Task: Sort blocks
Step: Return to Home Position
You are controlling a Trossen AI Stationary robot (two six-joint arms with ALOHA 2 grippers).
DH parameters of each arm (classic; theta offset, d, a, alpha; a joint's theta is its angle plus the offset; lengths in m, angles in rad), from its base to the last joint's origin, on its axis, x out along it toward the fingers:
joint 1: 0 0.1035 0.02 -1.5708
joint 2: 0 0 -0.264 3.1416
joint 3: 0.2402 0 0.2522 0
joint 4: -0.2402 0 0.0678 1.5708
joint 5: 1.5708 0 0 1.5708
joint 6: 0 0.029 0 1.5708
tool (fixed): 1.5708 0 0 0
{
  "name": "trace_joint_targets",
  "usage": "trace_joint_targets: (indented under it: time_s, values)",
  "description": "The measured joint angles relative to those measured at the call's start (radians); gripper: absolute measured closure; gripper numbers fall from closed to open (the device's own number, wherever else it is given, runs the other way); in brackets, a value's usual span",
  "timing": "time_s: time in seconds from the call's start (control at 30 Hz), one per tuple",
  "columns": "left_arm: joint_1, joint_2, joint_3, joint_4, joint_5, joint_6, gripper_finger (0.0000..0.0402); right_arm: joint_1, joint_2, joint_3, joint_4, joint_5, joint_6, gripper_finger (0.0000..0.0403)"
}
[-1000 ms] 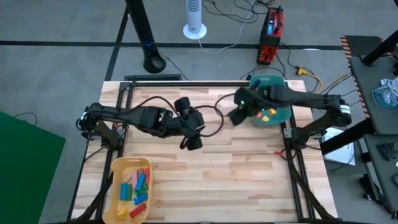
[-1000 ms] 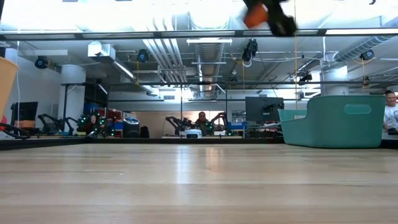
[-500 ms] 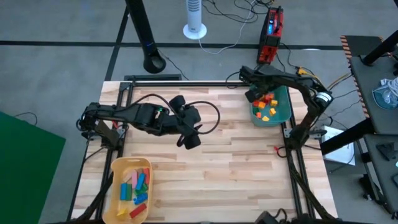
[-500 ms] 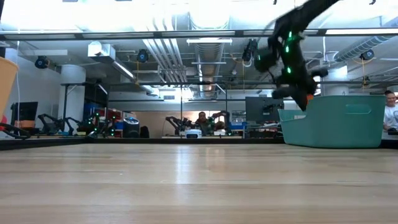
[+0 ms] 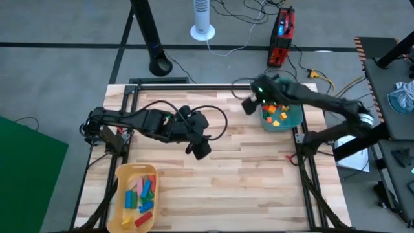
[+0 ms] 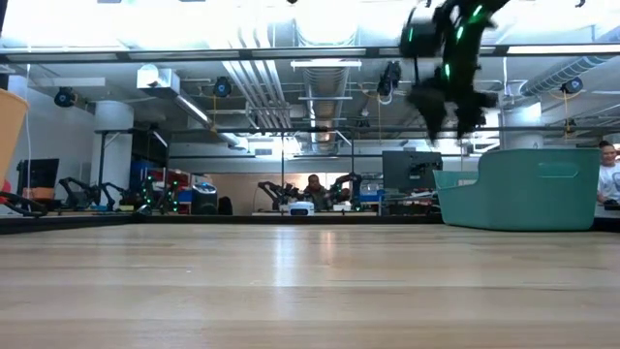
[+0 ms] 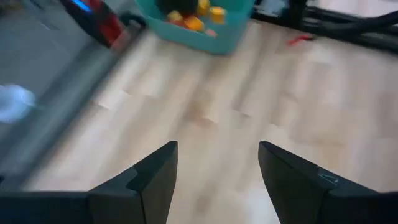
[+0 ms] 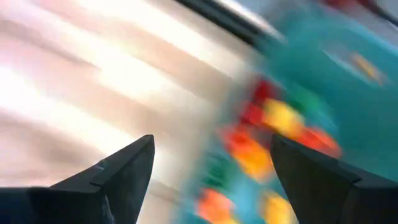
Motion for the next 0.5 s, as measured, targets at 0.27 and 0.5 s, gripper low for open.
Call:
trace_joint_targets:
  time_s: [0.27, 0.5]
  values:
    - [-0.026, -0.041, -0.018, 0.062, 0.027, 0.074, 0.0192, 0.354, -0.327, -0.198, 0.624, 0.077, -0.125, 0.0098]
    - [-0.035, -0.265, -0.242, 0.299, 0.017, 0.229, 0.0192, 0.477, -0.522, -0.429, 1.026, 0.042, -0.301, 0.0114]
